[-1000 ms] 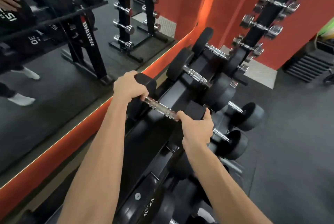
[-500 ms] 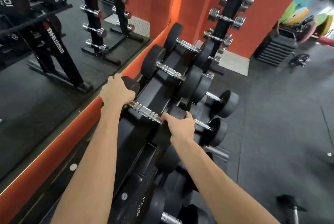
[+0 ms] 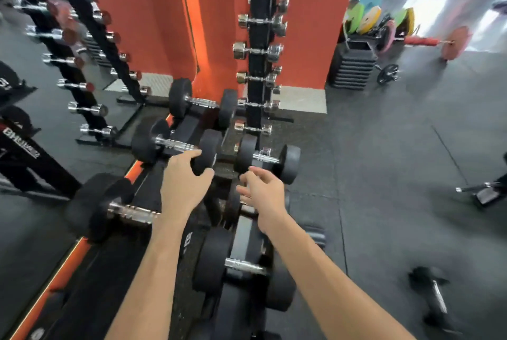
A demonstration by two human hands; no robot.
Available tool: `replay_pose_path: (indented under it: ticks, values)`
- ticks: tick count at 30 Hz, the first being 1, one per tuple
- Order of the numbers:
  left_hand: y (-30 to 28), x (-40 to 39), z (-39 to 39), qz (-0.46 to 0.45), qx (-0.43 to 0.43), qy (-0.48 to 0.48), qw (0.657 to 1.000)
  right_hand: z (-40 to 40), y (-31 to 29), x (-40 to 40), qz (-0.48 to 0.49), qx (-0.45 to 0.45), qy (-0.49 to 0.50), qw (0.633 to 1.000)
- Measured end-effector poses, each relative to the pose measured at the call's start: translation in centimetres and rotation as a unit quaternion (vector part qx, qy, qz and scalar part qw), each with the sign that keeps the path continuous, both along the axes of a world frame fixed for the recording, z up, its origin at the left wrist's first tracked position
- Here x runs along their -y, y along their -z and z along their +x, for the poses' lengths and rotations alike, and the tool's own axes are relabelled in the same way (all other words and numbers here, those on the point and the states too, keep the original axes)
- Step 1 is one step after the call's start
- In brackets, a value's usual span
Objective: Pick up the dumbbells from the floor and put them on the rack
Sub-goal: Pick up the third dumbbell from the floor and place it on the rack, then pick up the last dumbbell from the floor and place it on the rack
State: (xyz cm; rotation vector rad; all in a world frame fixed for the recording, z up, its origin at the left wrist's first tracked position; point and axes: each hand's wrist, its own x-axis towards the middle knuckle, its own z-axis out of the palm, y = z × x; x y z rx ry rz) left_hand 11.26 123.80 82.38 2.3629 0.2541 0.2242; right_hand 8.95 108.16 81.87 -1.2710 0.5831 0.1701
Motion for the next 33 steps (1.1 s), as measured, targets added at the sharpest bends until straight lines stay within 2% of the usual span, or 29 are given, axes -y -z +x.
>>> replay_pose_path:
  ticks: [7,12,18,25,33]
  values:
    - [-2.5,21.9,-2.7,-0.031,0.02,0.134,0.99,-5.1,-2.0,22.2,-0.004,0.04,0.075,0.996]
    - [-2.6,39.3,-7.9,-0.083,-0.014,0.217,0.973,-13.1,-2.3,39.8,-0.008,0.05,0.12,0.991]
    - [-2.3,58.4,-14.7,-0.127,-0.077,0.309,0.939,-22.4,-1.7,56.8,0.019,0.043,0.246,0.968]
    - [0.6,74.8,-18.7,-0.1,-0.154,0.419,0.889,-29.5,1.0,70.3,0.045,0.007,0.385,0.922]
    - [8.0,85.1,-17.1,0.004,-0.237,0.502,0.832,-32.4,7.9,79.2,0.088,-0.09,0.468,0.875]
